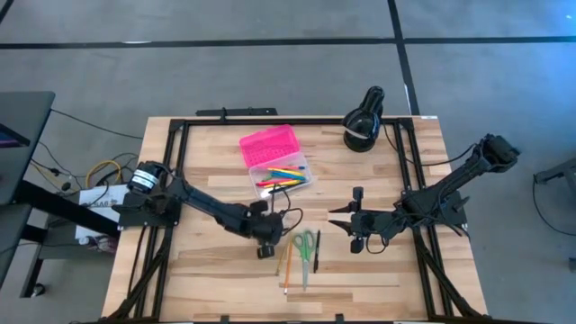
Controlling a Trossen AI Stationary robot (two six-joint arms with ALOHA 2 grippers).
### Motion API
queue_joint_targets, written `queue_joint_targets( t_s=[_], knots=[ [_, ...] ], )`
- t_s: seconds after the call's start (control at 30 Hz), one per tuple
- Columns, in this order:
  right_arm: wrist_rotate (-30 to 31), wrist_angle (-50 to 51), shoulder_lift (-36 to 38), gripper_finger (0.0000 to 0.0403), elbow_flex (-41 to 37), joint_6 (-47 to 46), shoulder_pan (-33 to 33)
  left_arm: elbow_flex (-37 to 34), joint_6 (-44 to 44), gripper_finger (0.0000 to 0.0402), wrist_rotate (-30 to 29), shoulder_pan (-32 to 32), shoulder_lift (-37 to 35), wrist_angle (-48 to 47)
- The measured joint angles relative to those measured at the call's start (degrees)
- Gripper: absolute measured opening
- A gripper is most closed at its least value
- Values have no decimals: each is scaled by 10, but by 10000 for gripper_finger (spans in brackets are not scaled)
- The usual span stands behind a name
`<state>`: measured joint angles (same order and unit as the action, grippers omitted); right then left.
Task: Pick & place school supplies into a supply box
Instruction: Put the left black pen into the pink supply box
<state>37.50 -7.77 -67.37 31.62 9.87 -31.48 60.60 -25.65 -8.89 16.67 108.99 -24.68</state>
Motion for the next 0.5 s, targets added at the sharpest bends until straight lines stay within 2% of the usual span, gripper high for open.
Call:
queue_joint_targets(
  t_s=[0.2, 0.5],
  knots=[
    [0, 3, 0, 118, 0, -1, 0, 15, 31, 54, 47, -28, 0, -45],
    [0, 15, 0, 118, 0, -9, 0, 15, 36, 51, 10, -27, 0, -49]
  ],
)
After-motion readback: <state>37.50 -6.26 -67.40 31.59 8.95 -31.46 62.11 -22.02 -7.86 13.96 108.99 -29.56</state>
